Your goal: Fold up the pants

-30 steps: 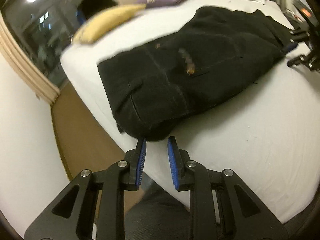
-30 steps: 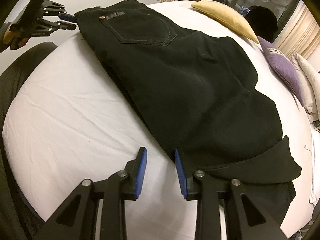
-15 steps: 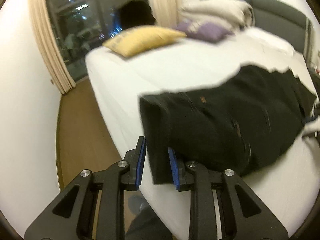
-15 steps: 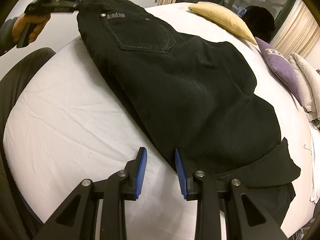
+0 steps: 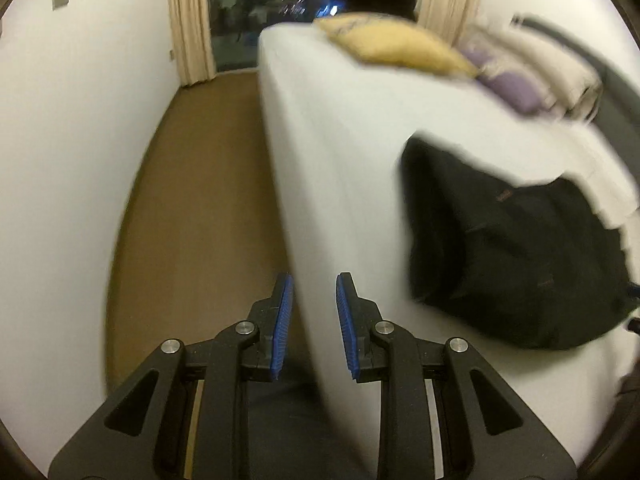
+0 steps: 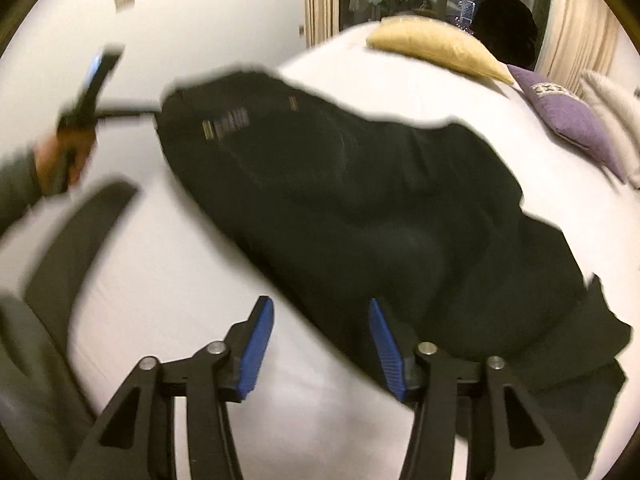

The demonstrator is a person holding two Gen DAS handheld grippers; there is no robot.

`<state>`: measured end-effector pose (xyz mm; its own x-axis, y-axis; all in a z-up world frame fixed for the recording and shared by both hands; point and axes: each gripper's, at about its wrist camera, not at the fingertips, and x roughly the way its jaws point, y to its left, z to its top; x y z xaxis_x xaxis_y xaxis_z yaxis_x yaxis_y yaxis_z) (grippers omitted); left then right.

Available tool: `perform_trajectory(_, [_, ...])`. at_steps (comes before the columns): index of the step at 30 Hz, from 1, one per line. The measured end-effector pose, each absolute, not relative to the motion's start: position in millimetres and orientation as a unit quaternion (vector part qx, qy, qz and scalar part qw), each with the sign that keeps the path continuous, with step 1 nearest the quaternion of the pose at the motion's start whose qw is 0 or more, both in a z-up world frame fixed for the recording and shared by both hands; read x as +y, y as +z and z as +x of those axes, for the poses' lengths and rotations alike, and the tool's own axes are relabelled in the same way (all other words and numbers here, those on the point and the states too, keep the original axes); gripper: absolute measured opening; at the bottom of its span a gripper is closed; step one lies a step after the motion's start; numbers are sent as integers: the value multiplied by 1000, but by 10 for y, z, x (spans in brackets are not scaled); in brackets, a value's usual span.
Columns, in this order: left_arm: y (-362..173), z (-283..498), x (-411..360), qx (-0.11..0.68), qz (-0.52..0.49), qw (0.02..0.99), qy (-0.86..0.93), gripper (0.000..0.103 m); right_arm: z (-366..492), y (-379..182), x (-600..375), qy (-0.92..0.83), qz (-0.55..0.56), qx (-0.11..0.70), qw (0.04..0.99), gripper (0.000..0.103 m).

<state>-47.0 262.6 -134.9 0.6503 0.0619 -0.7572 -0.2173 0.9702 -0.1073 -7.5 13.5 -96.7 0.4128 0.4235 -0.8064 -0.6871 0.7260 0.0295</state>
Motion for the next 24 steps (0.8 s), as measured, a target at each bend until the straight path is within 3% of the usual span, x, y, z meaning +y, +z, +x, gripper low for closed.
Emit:
perform_trajectory(6, [-1033,-547,1913,337,-93,933,-88,22,546,-782,1120,395,-194,391,808,61])
perform_trajectory(13, [-1358,-369,1390,357,-42,932,-47,22,1319,-1203,1939,363,-264,422,788,61])
perform_trajectory(15, [-1431,-392,1407,358,-44,931,-47,22,1464,-1368,2039,372,-268,446,769,69])
perform_trajectory(17, [-1539,-346,1393,376,-34,925,-44,22,1510,-1549,2152,382,-306,454,745,69])
perform_trajectory(18, [-1577,-330,1397,381,-39,923,-42,22,1513,-1604,2174,387,-319,449,740,68])
perform_trajectory(21, [-1545,-299,1452,372,-56,926,-42,22,1620,-1567,2220,393,-306,445,744,51])
perform_trajectory(24, [-1526,-235,1446,378,-48,924,-38,22,1732,-1553,2253,374,-288,438,765,48])
